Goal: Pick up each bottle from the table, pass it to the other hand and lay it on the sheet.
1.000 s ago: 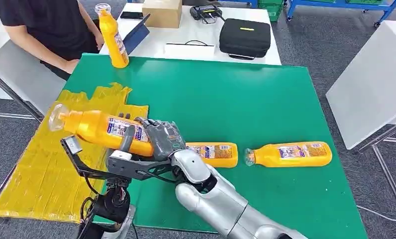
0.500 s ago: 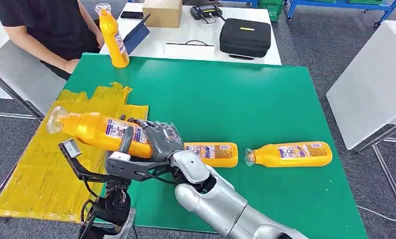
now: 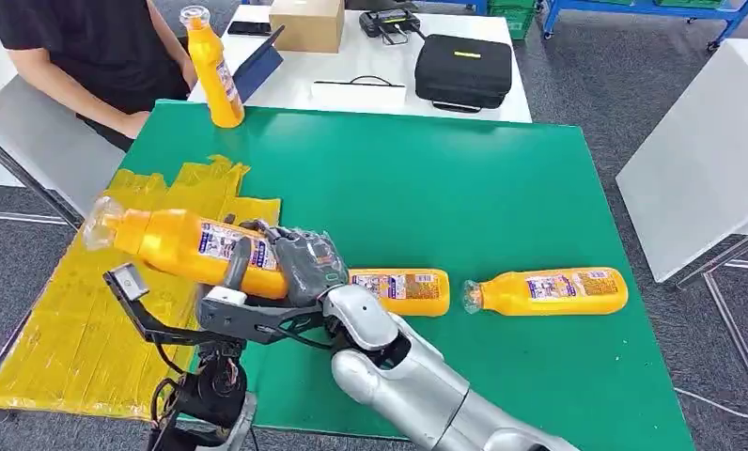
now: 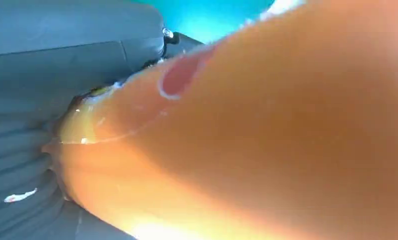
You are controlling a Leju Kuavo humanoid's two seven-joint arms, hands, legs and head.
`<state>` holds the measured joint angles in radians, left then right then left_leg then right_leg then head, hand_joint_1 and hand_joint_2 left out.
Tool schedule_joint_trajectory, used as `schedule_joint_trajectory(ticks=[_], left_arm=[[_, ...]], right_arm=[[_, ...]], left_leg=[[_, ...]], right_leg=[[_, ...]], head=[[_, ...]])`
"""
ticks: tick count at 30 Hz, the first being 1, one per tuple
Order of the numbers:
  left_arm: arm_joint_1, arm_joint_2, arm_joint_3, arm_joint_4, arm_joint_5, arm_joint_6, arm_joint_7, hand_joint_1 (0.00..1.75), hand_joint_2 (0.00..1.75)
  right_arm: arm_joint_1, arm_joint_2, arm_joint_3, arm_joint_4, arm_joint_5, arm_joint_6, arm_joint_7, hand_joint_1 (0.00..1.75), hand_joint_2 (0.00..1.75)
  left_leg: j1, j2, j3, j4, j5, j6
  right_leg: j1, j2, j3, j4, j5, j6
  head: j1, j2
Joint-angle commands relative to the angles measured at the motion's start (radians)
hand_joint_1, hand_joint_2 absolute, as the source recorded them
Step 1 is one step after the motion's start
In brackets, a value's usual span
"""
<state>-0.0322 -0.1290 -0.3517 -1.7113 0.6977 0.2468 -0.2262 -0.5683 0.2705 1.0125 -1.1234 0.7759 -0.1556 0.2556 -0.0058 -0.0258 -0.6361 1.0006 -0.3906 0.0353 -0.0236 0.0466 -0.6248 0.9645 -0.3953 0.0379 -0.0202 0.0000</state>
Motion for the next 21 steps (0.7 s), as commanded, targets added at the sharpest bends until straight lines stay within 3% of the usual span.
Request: schedule_joint_trajectory(ticks=[1, 7, 10, 14, 17, 21], left_arm=[[-0.002, 0.072, 0.020, -0.126, -0.049, -0.052, -0.040, 1.75, 1.75], [-0.001, 0.062, 0.037, -0.128, -0.052, -0.065, -0.024, 1.75, 1.75], [0.003, 0.070, 0.101, -0.163, -0.218, -0.018, -0.070, 1.75, 1.75], [0.014, 0.095, 0.252, -0.145, -0.477, -0.016, -0.035, 1.75, 1.75], [0.034, 0.127, 0.317, -0.046, -0.660, -0.006, -0.036, 1.75, 1.75], [-0.041, 0.187, 0.351, 0.212, -0.983, 0.047, -0.042, 1.75, 1.75]], right_arm=[[0.139, -0.100, -0.147, -0.205, 0.181, 0.007, 0.084, 0.00, 0.00], [0.143, -0.094, -0.166, -0.201, 0.189, 0.023, 0.072, 0.00, 0.00], [0.158, -0.114, -0.262, -0.230, 0.236, -0.016, 0.126, 0.00, 0.00], [0.204, -0.119, -0.441, -0.297, 0.180, -0.081, -0.017, 0.00, 0.00], [0.220, -0.119, -0.513, -0.370, 0.159, -0.065, -0.045, 0.00, 0.00], [0.240, -0.122, -0.577, -0.453, 0.121, -0.040, -0.088, 0.00, 0.00]], left_leg=[[0.002, -0.003, 0.004, 0.000, -0.002, -0.002], [0.001, -0.002, 0.004, 0.000, -0.002, -0.003], [0.001, 0.000, 0.002, 0.000, -0.001, -0.002], [0.001, -0.002, 0.001, -0.001, 0.000, -0.002], [0.000, 0.000, 0.004, -0.001, -0.001, -0.003], [0.000, -0.002, 0.003, -0.002, 0.001, -0.002]], right_leg=[[0.003, -0.008, 0.006, -0.001, -0.002, -0.002], [0.002, -0.007, 0.006, 0.000, -0.002, -0.003], [0.002, -0.004, 0.003, 0.000, -0.001, -0.002], [0.001, -0.005, 0.002, -0.001, 0.000, -0.003], [0.001, -0.005, 0.006, 0.000, -0.001, -0.004], [0.000, -0.006, 0.004, -0.001, 0.000, -0.004]], head=[[0.000, 0.000], [0.000, 0.000], [0.000, 0.000], [0.000, 0.000], [0.000, 0.000], [0.000, 0.000]])
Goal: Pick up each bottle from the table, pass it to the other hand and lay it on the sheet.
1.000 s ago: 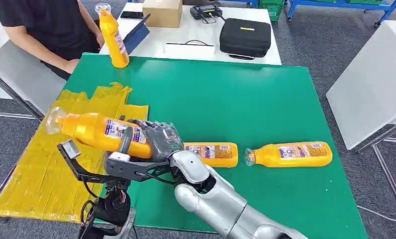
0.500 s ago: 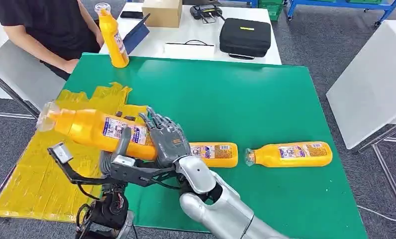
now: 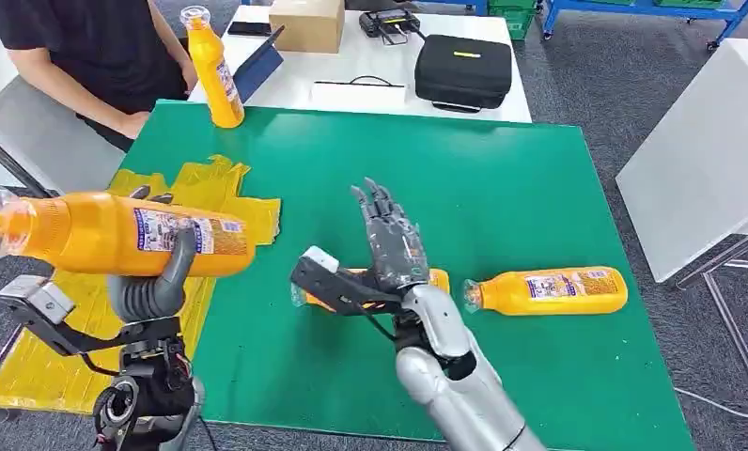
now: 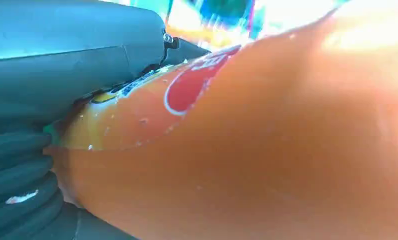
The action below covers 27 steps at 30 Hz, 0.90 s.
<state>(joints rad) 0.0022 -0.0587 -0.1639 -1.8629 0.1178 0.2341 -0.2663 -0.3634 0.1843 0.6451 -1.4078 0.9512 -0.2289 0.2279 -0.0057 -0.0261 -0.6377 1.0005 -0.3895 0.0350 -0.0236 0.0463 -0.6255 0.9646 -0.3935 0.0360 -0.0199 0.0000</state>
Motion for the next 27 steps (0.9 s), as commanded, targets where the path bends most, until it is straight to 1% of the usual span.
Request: schedule_joint_trajectory(ticks=[1, 2, 3, 4, 5, 6, 7, 9, 10, 12, 13, 15, 17, 18, 19, 21, 22, 24, 27], left_arm=[[-0.094, 0.129, 0.163, 0.417, -0.481, 0.076, -0.005, 1.75, 1.75], [-0.110, 0.139, 0.163, 0.457, -0.535, 0.086, -0.014, 1.75, 1.75], [-0.128, 0.164, 0.151, 0.512, -0.673, 0.129, -0.006, 1.75, 1.75], [-0.138, 0.169, 0.155, 0.544, -0.692, 0.130, -0.015, 1.75, 1.75], [-0.146, 0.196, 0.141, 0.596, -0.823, 0.147, 0.028, 1.75, 1.75], [-0.158, 0.206, 0.142, 0.642, -0.870, 0.153, 0.033, 1.75, 1.75], [-0.159, 0.207, 0.145, 0.654, -0.870, 0.159, 0.025, 1.75, 1.75], [-0.159, 0.207, 0.145, 0.654, -0.870, 0.159, 0.025, 1.75, 1.75], [-0.159, 0.207, 0.145, 0.654, -0.870, 0.159, 0.025, 1.75, 1.75], [-0.170, 0.245, 0.099, 0.705, -1.066, 0.179, 0.114, 1.75, 1.75], [-0.178, 0.259, 0.086, 0.745, -1.162, 0.200, 0.143, 1.75, 1.75], [-0.204, 0.259, 0.083, 0.838, -1.247, 0.208, 0.155, 1.75, 1.75], [-0.217, 0.257, 0.083, 0.870, -1.253, 0.221, 0.151, 1.75, 1.75], [-0.217, 0.257, 0.083, 0.870, -1.253, 0.221, 0.151, 1.75, 1.75], [-0.217, 0.257, 0.083, 0.870, -1.253, 0.221, 0.151, 1.75, 1.75], [-0.219, 0.255, 0.083, 0.869, -1.253, 0.220, 0.151, 1.75, 1.75], [-0.219, 0.255, 0.083, 0.869, -1.253, 0.220, 0.151, 1.75, 1.75], [-0.219, 0.255, 0.083, 0.869, -1.253, 0.220, 0.151, 1.75, 1.75], [-0.219, 0.259, 0.079, 0.868, -1.272, 0.221, 0.167, 1.75, 1.75]], right_arm=[[0.044, -0.036, -0.218, -0.181, -0.056, 0.041, -0.066, 0.00, 0.00], [0.049, -0.038, -0.222, -0.189, -0.058, 0.053, -0.070, 0.00, 0.00], [0.056, -0.042, -0.221, -0.194, -0.062, 0.070, -0.082, 0.00, 0.00], [0.060, -0.042, -0.223, -0.192, -0.062, 0.071, -0.083, 0.00, 0.00], [0.060, -0.045, -0.217, -0.184, -0.068, 0.093, -0.091, 0.00, 0.00], [0.056, -0.043, -0.216, -0.173, -0.068, 0.093, -0.091, 0.00, 0.00], [0.054, -0.043, -0.216, -0.170, -0.068, 0.093, -0.091, 0.00, 0.00], [0.054, -0.043, -0.216, -0.170, -0.068, 0.093, -0.091, 0.00, 0.00], [0.054, -0.043, -0.216, -0.170, -0.068, 0.093, -0.091, 0.00, 0.00], [0.045, -0.043, -0.210, -0.161, -0.095, 0.108, -0.106, 0.00, 0.00], [0.039, -0.045, -0.205, -0.157, -0.095, 0.112, -0.110, 0.00, 0.00], [0.036, -0.037, -0.211, -0.150, -0.102, 0.129, -0.108, 0.00, 0.00], [0.034, -0.034, -0.212, -0.148, -0.101, 0.130, -0.108, 0.00, 0.00], [0.034, -0.034, -0.212, -0.148, -0.101, 0.130, -0.108, 0.00, 0.00], [0.034, -0.034, -0.212, -0.148, -0.101, 0.130, -0.108, 0.00, 0.00], [0.035, -0.034, -0.212, -0.148, -0.101, 0.130, -0.108, 0.00, 0.00], [0.035, -0.034, -0.212, -0.148, -0.101, 0.130, -0.108, 0.00, 0.00], [0.035, -0.034, -0.212, -0.148, -0.101, 0.130, -0.108, 0.00, 0.00], [0.035, -0.035, -0.212, -0.149, -0.098, 0.135, -0.108, 0.00, 0.00]], left_leg=[[0.000, -0.003, 0.009, -0.002, -0.001, -0.004], [0.000, -0.005, 0.007, -0.003, 0.000, -0.003], [0.000, -0.004, 0.005, -0.002, 0.001, -0.003], [0.000, -0.003, 0.006, -0.002, 0.000, -0.003], [0.001, -0.003, 0.009, -0.002, -0.001, -0.005], [0.000, -0.002, 0.004, -0.002, 0.001, -0.003], [0.000, -0.001, 0.007, -0.002, 0.000, -0.004], [0.001, 0.000, 0.004, -0.002, 0.001, -0.003], [0.001, 0.001, 0.006, -0.001, 0.000, -0.004], [0.001, 0.000, 0.004, -0.001, 0.000, -0.004], [0.001, 0.000, 0.006, -0.001, 0.000, -0.004], [0.000, 0.000, 0.005, -0.002, 0.001, -0.004], [0.001, 0.000, 0.009, -0.001, -0.001, -0.006], [0.000, 0.000, 0.004, -0.001, 0.001, -0.004], [0.001, 0.000, 0.006, -0.001, 0.000, -0.005], [0.001, 0.000, 0.003, -0.001, 0.001, -0.003], [0.001, 0.001, 0.007, 0.001, -0.002, -0.005], [0.001, 0.000, 0.003, 0.000, 0.000, -0.003], [0.001, 0.000, 0.003, 0.000, 0.000, -0.003]], right_leg=[[0.001, -0.010, 0.009, -0.001, -0.003, -0.004], [0.001, -0.010, 0.008, -0.001, -0.002, -0.003], [0.001, -0.007, 0.005, -0.001, -0.002, -0.002], [0.001, -0.008, 0.007, -0.001, -0.002, -0.003], [0.002, -0.010, 0.009, -0.001, -0.003, -0.004], [0.001, -0.005, 0.004, -0.001, -0.001, -0.002], [0.001, -0.006, 0.007, -0.001, -0.001, -0.003], [0.001, -0.003, 0.004, -0.001, -0.001, -0.002], [0.002, -0.005, 0.006, 0.000, -0.002, -0.003], [0.001, -0.004, 0.003, 0.000, -0.001, -0.002], [0.002, -0.005, 0.005, 0.000, -0.002, -0.003], [0.001, -0.004, 0.004, 0.000, -0.001, -0.002], [0.002, -0.007, 0.008, 0.000, -0.003, -0.004], [0.001, -0.004, 0.003, 0.000, -0.001, -0.002], [0.002, -0.005, 0.006, 0.000, -0.002, -0.003], [0.001, -0.003, 0.002, 0.000, -0.001, -0.002], [0.003, -0.007, 0.007, 0.001, -0.003, -0.004], [0.001, -0.004, 0.002, 0.000, -0.001, -0.002], [0.001, -0.004, 0.003, 0.000, -0.001, -0.002]], head=[[0.000, 0.000], [0.000, 0.000], [0.000, 0.000], [0.000, 0.000], [0.000, 0.000], [0.000, 0.000], [0.000, 0.000], [0.000, 0.000], [0.000, 0.000], [0.000, 0.000], [0.000, 0.000], [0.000, 0.000], [0.000, 0.000], [0.000, 0.000], [0.000, 0.000], [0.000, 0.000], [0.000, 0.000], [0.000, 0.000], [0.000, 0.000]])
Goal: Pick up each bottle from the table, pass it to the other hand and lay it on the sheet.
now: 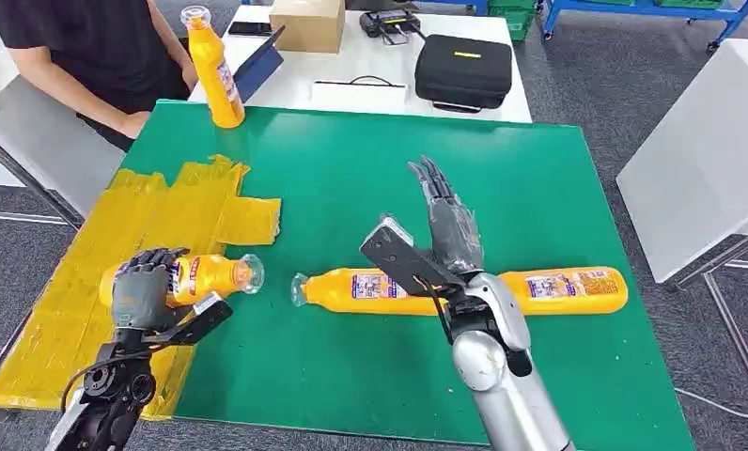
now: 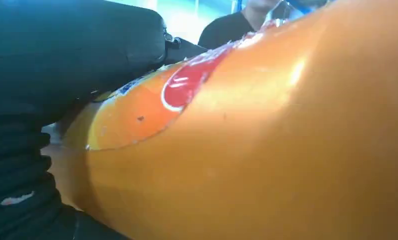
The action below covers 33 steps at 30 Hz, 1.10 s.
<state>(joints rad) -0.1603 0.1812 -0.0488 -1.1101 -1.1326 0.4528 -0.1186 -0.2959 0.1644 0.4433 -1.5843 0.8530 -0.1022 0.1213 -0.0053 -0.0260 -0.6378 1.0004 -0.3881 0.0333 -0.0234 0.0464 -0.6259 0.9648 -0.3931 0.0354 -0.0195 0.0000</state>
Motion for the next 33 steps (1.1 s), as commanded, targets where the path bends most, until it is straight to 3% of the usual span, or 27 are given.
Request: schedule_joint_trajectory(ticks=[1, 7, 9, 10, 14, 15, 16, 19, 20, 27, 28, 33], left_arm=[[-0.057, 0.019, -0.036, 0.115, -0.022, 0.003, 0.019, 1.75, 1.75], [-0.095, 0.009, -0.006, 0.213, -0.084, 0.005, 0.044, 1.75, 1.75], [-0.114, -0.002, 0.016, 0.254, -0.112, 0.010, 0.040, 1.75, 1.75], [-0.126, -0.008, 0.025, 0.271, -0.112, 0.008, 0.036, 1.75, 1.75], [-0.145, -0.032, 0.045, 0.301, -0.116, 0.008, 0.034, 1.75, 1.75], [-0.144, -0.043, 0.059, 0.292, -0.094, -0.023, 0.009, 0.52, 1.75], [-0.149, -0.044, 0.060, 0.293, -0.108, -0.043, 0.021, 0.00, 0.00], [-0.169, -0.074, 0.104, 0.293, -0.075, -0.078, 0.028, 0.00, 0.00], [-0.170, -0.078, 0.106, 0.283, -0.077, -0.088, 0.023, 0.00, 0.00], [-0.168, -0.106, 0.148, 0.228, -0.069, -0.169, -0.009, 0.00, 0.00], [-0.171, -0.110, 0.157, 0.221, -0.053, -0.176, -0.024, 0.00, 0.00], [-0.171, -0.140, 0.197, 0.123, 0.058, -0.225, -0.065, 0.00, 0.00]], right_arm=[[-0.032, -0.015, -0.010, 0.028, 0.001, 0.008, -0.001, 0.00, 0.00], [-0.042, -0.009, -0.010, 0.064, 0.019, 0.038, 0.009, 0.00, 0.00], [-0.061, -0.015, -0.001, 0.112, 0.005, 0.137, 0.059, 0.00, 0.00], [-0.078, -0.017, 0.012, 0.155, 0.015, 0.202, 0.115, 0.00, 1.75], [-0.131, 0.005, 0.048, 0.321, 0.028, 0.225, 0.139, 0.00, 1.75], [-0.144, 0.008, 0.055, 0.346, 0.027, 0.218, 0.130, 0.00, 1.75], [-0.162, 0.008, 0.070, 0.371, 0.027, 0.225, 0.124, 0.00, 1.75], [-0.200, 0.014, 0.103, 0.443, 0.023, 0.263, 0.123, 0.00, 1.75], [-0.208, 0.022, 0.113, 0.473, 0.025, 0.267, 0.120, 0.00, 0.00], [-0.258, 0.038, 0.141, 0.567, 0.031, 0.262, 0.104, 0.00, 0.00], [-0.262, 0.036, 0.143, 0.580, 0.034, 0.265, 0.104, 0.00, 1.75], [-0.281, 0.041, 0.143, 0.646, 0.057, 0.271, 0.106, 0.00, 1.75]], left_leg=[[0.001, 0.000, 0.005, 0.001, -0.002, -0.002], [0.001, 0.000, 0.005, 0.000, -0.002, -0.003], [0.000, 0.000, 0.004, 0.000, -0.001, -0.002], [0.001, 0.001, 0.006, 0.000, -0.002, -0.003], [0.001, 0.002, 0.005, -0.001, -0.001, -0.002], [0.001, 0.001, 0.004, -0.001, 0.000, -0.002], [0.001, 0.002, 0.006, -0.001, -0.001, -0.003], [0.001, 0.002, 0.004, 0.000, 0.000, -0.003], [0.001, 0.002, 0.006, 0.001, -0.001, -0.004], [0.001, 0.001, 0.003, 0.001, 0.000, -0.003], [0.001, 0.000, 0.003, 0.000, 0.001, -0.002], [0.001, -0.001, 0.001, 0.001, 0.002, -0.002]], right_leg=[[0.002, -0.005, 0.005, 0.001, -0.002, -0.002], [0.002, -0.005, 0.005, 0.000, -0.002, -0.003], [0.001, -0.004, 0.004, 0.000, -0.001, -0.002], [0.002, -0.005, 0.006, 0.000, -0.002, -0.003], [0.001, -0.002, 0.005, -0.001, 0.000, -0.002], [0.001, -0.002, 0.004, -0.001, 0.000, -0.002], [0.002, -0.003, 0.006, 0.000, -0.001, -0.002], [0.002, -0.003, 0.005, 0.000, -0.001, -0.002], [0.002, -0.005, 0.007, 0.001, -0.002, -0.003], [0.001, -0.003, 0.004, 0.001, 0.000, -0.002], [0.002, -0.004, 0.004, 0.001, 0.000, -0.001], [0.001, -0.004, 0.002, 0.000, 0.001, -0.001]], head=[[0.000, 0.000], [0.000, 0.000], [0.000, 0.000], [0.000, 0.000], [0.000, 0.000], [0.000, 0.000], [0.000, 0.000], [0.000, 0.000], [0.000, 0.000], [0.000, 0.000], [0.000, 0.000], [0.000, 0.000]])
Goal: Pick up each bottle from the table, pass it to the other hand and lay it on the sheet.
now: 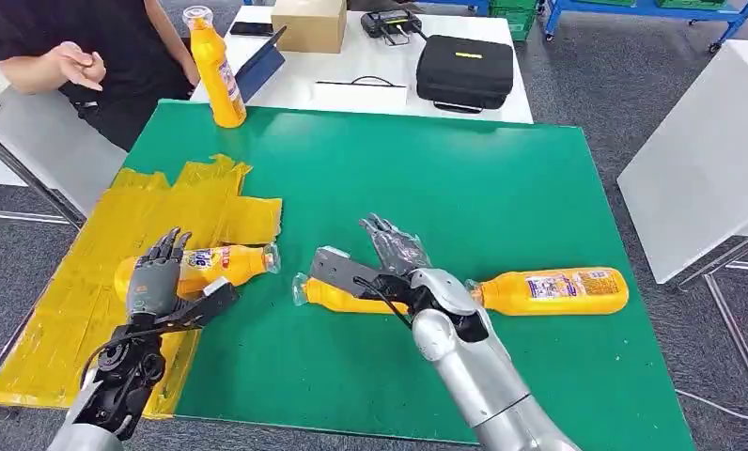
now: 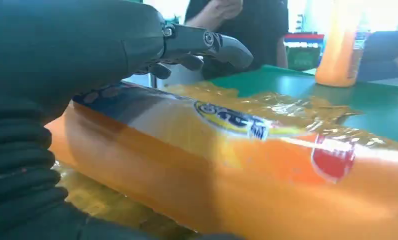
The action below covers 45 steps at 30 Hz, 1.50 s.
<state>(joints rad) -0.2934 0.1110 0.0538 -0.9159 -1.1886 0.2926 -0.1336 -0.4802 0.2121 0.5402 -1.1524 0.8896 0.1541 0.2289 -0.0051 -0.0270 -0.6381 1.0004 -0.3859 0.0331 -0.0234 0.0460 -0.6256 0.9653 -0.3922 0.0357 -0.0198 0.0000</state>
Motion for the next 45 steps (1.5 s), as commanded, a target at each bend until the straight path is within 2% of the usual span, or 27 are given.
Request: schedule_joint_trajectory(ticks=[1, 6, 7, 10, 13, 18, 19, 30, 35, 45], left_arm=[[-0.030, -0.083, 0.112, -0.113, 0.166, -0.076, -0.064, 0.00, 0.00], [0.019, -0.111, 0.151, -0.278, 0.305, -0.130, -0.073, 0.00, 0.00], [0.028, -0.134, 0.182, -0.316, 0.390, -0.146, -0.089, 0.00, 0.00], [0.081, -0.175, 0.234, -0.492, 0.641, -0.216, -0.116, 0.00, 0.00], [0.115, -0.185, 0.243, -0.611, 0.773, -0.249, -0.111, 0.00, 0.00], [0.162, -0.176, 0.228, -0.746, 0.902, -0.250, -0.100, 0.00, 0.00], [0.172, -0.174, 0.222, -0.757, 0.906, -0.249, -0.099, 0.00, 0.00], [0.187, -0.174, 0.200, -0.749, 0.914, -0.241, -0.102, 0.00, 0.00], [0.188, -0.186, 0.214, -0.735, 0.929, -0.229, -0.095, 0.00, 0.00], [0.179, -0.170, 0.196, -0.685, 0.988, -0.233, -0.103, 0.00, 0.00]], right_arm=[[-0.099, -0.004, 0.047, 0.228, 0.026, 0.015, -0.003, 0.00, 1.75], [-0.101, 0.003, 0.056, 0.271, 0.050, 0.026, 0.002, 0.00, 1.75], [-0.105, 0.004, 0.062, 0.282, 0.063, 0.030, 0.007, 0.00, 1.75], [-0.121, 0.005, 0.069, 0.326, 0.100, 0.030, 0.021, 0.00, 1.75], [-0.128, 0.002, 0.069, 0.352, 0.113, 0.034, 0.024, 0.00, 1.75], [-0.134, -0.005, 0.084, 0.403, 0.128, 0.052, 0.017, 0.00, 1.75], [-0.135, -0.005, 0.087, 0.410, 0.130, 0.052, 0.017, 0.00, 1.75], [-0.136, -0.014, 0.107, 0.415, 0.151, 0.066, 0.022, 0.00, 1.75], [-0.113, -0.045, 0.135, 0.375, 0.196, 0.089, 0.030, 0.00, 1.75], [-0.106, -0.088, 0.188, 0.420, 0.191, 0.140, 0.009, 0.00, 1.75]], left_leg=[[0.001, 0.001, 0.003, 0.001, -0.001, -0.002], [0.001, 0.002, 0.001, 0.001, -0.001, -0.002], [0.001, 0.004, 0.006, 0.003, -0.004, -0.004], [0.001, 0.003, 0.003, 0.002, -0.003, -0.003], [0.001, 0.003, 0.000, 0.001, 0.000, -0.001], [0.001, 0.005, 0.005, 0.003, -0.004, -0.003], [0.001, 0.003, 0.001, 0.001, -0.001, -0.002], [0.001, 0.002, 0.003, 0.000, -0.001, -0.002], [0.001, 0.001, 0.004, 0.000, -0.001, -0.002], [0.000, 0.000, 0.005, 0.000, -0.001, -0.003]], right_leg=[[0.002, -0.005, 0.004, 0.000, -0.001, -0.002], [0.001, -0.002, 0.002, 0.000, 0.001, -0.003], [0.003, -0.005, 0.006, 0.002, -0.001, -0.006], [0.002, -0.002, 0.004, 0.001, 0.000, -0.004], [0.002, 0.000, 0.000, 0.000, 0.002, -0.003], [0.003, -0.002, 0.004, 0.002, -0.001, -0.005], [0.001, -0.001, 0.001, 0.000, 0.002, -0.003], [0.001, -0.003, 0.003, 0.000, 0.001, -0.004], [0.002, -0.005, 0.004, 0.000, 0.000, -0.004], [0.002, -0.006, 0.006, -0.001, 0.000, -0.005]], head=[[0.000, 0.000], [0.000, 0.000], [0.000, 0.000], [0.000, 0.000], [0.000, 0.000], [0.000, 0.000], [0.000, 0.000], [0.000, 0.000], [0.000, 0.000], [0.000, 0.000]])
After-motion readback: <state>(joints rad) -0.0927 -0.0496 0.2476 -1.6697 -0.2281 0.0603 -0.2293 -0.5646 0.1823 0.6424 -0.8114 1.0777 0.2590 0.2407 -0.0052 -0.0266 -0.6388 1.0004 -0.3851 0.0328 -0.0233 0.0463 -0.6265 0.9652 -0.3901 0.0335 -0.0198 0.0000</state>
